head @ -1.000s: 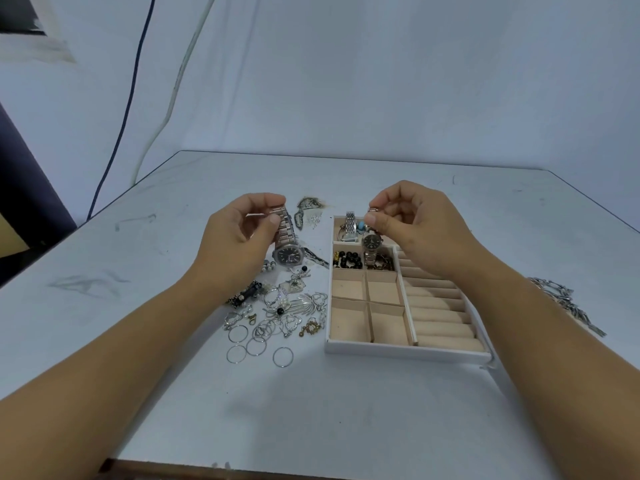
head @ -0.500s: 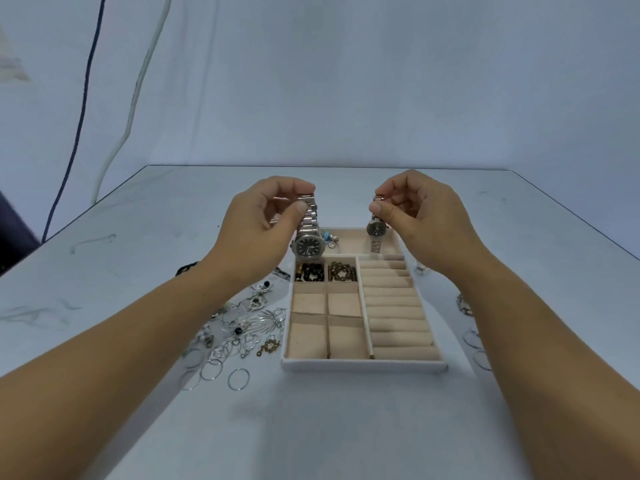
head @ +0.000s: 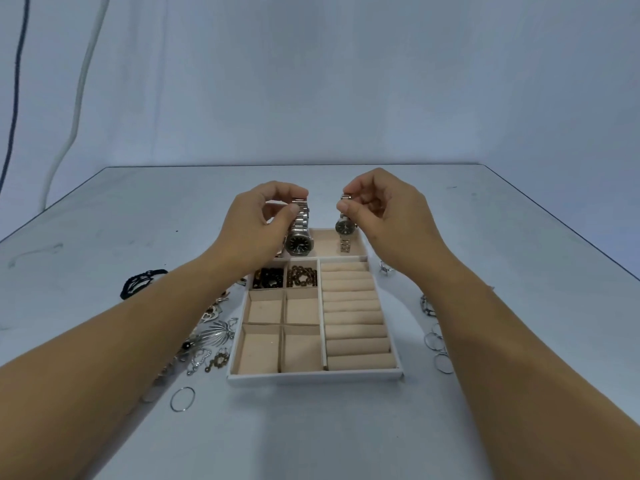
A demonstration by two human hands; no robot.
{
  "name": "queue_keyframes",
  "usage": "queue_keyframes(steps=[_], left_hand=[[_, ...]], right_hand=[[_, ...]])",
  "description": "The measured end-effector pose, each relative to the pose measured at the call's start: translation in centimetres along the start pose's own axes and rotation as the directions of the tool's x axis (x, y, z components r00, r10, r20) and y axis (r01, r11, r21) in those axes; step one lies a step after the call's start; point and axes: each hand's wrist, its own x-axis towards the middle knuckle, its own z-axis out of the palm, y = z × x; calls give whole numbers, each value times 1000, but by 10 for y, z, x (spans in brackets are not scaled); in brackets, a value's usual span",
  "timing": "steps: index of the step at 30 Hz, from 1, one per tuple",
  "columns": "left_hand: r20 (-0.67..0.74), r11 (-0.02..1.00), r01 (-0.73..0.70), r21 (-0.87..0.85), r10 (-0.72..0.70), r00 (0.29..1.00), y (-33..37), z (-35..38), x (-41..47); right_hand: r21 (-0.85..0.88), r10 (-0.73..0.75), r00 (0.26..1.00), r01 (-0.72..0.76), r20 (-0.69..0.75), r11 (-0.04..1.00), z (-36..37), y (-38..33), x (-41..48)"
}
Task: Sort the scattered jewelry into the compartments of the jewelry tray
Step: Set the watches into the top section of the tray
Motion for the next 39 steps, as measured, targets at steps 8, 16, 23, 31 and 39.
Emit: queue_keyframes(steps=[8, 16, 23, 31, 39], left_hand=[[-1, 987, 31, 158, -31, 1000, -13, 1, 6], [138, 875, -190, 445, 143, 980, -20, -1, 8], [158, 788, -185, 587, 113, 981, -20, -8, 13], [207, 823, -141, 550, 29, 978, -12, -26, -9], [359, 789, -148, 597, -97, 928, -3, -46, -69]], right_hand=[[-6, -21, 1000, 21, 4, 1000, 1, -3, -1], [-3, -5, 1000, 5, 11, 1000, 1, 0, -1], [-1, 7, 1000, -7, 11, 1000, 1, 3, 0], [35, 7, 1000, -8, 17, 999, 3, 4, 0], [57, 8, 1000, -8, -3, 998, 4, 5, 2]])
